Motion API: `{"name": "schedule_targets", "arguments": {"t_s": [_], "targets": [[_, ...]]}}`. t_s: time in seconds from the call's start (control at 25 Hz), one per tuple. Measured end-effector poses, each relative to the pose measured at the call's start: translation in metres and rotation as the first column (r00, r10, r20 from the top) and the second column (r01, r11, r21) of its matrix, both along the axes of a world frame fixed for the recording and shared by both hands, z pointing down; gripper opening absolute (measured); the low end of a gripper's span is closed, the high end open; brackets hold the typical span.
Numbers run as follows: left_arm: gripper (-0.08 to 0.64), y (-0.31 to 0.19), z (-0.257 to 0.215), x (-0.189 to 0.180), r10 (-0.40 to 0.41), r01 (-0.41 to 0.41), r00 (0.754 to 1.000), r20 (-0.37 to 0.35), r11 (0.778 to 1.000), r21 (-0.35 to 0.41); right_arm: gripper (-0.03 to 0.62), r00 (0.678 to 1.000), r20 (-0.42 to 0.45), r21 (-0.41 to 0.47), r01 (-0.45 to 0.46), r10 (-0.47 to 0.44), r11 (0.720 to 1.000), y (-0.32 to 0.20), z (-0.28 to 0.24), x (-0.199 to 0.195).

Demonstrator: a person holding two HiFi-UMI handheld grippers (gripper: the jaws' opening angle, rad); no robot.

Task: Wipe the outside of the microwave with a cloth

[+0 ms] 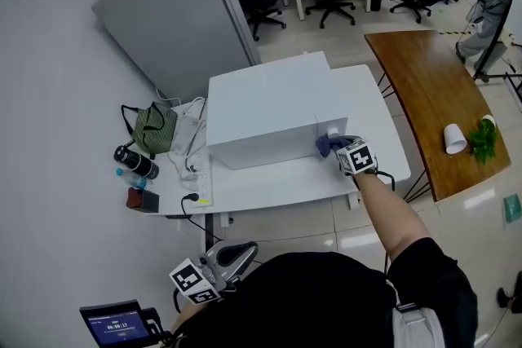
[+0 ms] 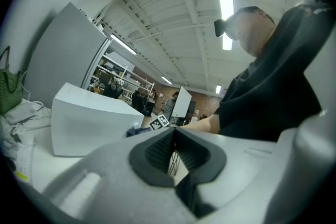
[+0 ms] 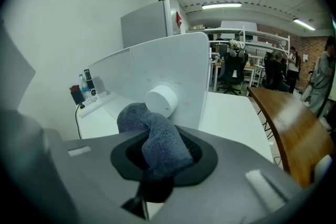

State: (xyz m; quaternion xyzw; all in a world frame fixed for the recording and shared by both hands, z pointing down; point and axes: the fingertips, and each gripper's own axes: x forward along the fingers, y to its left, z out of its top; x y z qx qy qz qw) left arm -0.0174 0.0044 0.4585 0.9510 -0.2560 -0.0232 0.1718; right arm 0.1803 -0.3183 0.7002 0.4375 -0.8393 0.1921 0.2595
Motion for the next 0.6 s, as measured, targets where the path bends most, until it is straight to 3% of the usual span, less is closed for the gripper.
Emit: {"name": "schedule_targets", "arguments": {"t_s": [0.12,0.24,0.4,0.48,0.6], "targets": [[0.003,0.002,0.001,0.011,0.006,-0.006,1.000,0.010,1.000,-0.004,0.071,1.000,0.024,-0.012,-0.018,0.018,1.000,-0.002,0.004,0.019],[0.003,0.005,0.001,0.003,0.001,-0.001,1.000,0.007,1.000,-0.002,0.071,0.989,0.025,-0.039,-0.143,0.144,0.989,-0.009,0.012,0.065],[0.003,0.011,0.008,-0.037,-0.012,0.012,1.000,-0.022,1.000,-0.003,0.069,0.955,-0.002,-0.041,-0.297,0.297,0.954,-0.004,0.005,0.110],[0.003,0.016,0.016,-0.067,-0.020,0.020,0.999,-0.038,1.000,-0.002,0.069,0.962,0.010,-0.056,-0.272,0.273,0.961,0.016,0.003,0.086],[0.003,0.023,0.030,-0.124,-0.058,0.057,0.996,-0.071,0.998,-0.011,0.069,0.993,0.077,-0.123,-0.080,0.090,0.989,0.058,0.020,-0.025]]}}
